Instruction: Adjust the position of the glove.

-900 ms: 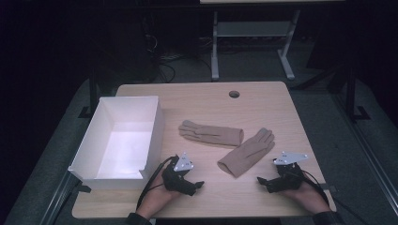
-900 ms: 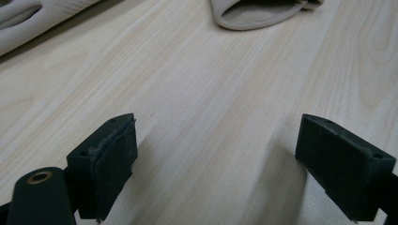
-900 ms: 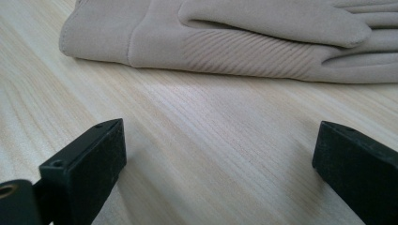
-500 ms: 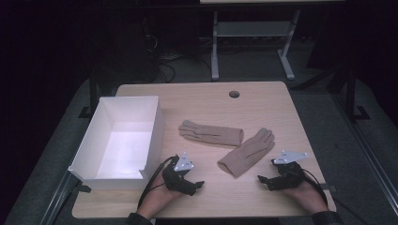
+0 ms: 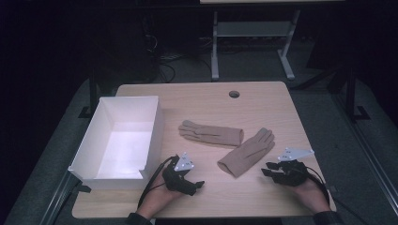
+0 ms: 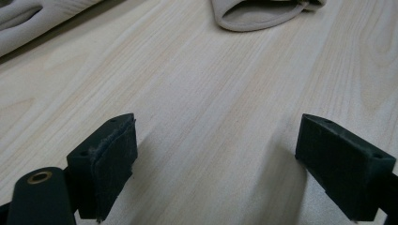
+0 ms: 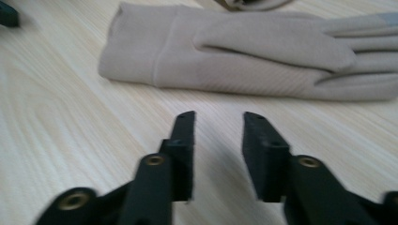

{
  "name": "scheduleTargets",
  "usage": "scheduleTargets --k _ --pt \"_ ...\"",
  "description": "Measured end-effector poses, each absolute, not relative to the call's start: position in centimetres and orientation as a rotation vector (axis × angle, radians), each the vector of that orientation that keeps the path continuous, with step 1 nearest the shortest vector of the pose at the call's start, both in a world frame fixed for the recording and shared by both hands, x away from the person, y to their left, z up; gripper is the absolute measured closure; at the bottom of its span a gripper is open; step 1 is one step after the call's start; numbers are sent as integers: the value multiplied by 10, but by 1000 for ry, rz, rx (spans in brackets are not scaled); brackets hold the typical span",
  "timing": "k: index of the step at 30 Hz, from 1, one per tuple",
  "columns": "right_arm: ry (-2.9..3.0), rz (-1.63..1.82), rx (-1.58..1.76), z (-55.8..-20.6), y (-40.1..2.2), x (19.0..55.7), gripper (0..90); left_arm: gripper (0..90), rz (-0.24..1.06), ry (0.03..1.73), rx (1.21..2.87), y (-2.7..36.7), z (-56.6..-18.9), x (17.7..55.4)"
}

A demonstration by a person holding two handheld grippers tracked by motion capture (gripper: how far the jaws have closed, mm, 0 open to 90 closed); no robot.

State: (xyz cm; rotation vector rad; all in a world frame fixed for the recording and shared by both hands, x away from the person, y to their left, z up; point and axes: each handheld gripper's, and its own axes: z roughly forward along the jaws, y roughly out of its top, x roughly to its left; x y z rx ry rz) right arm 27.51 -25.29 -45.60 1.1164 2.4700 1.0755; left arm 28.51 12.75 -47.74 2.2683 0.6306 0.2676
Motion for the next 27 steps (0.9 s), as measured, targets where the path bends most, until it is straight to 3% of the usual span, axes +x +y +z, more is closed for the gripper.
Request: scheduleTargets --k 5,27 --pt "2494 1128 1083 -453 -250 278 898 125 268 630 2268 127 -477 285" --pt "2553 1239 948 -446 -211 304 900 125 267 636 2260 127 -478 285"
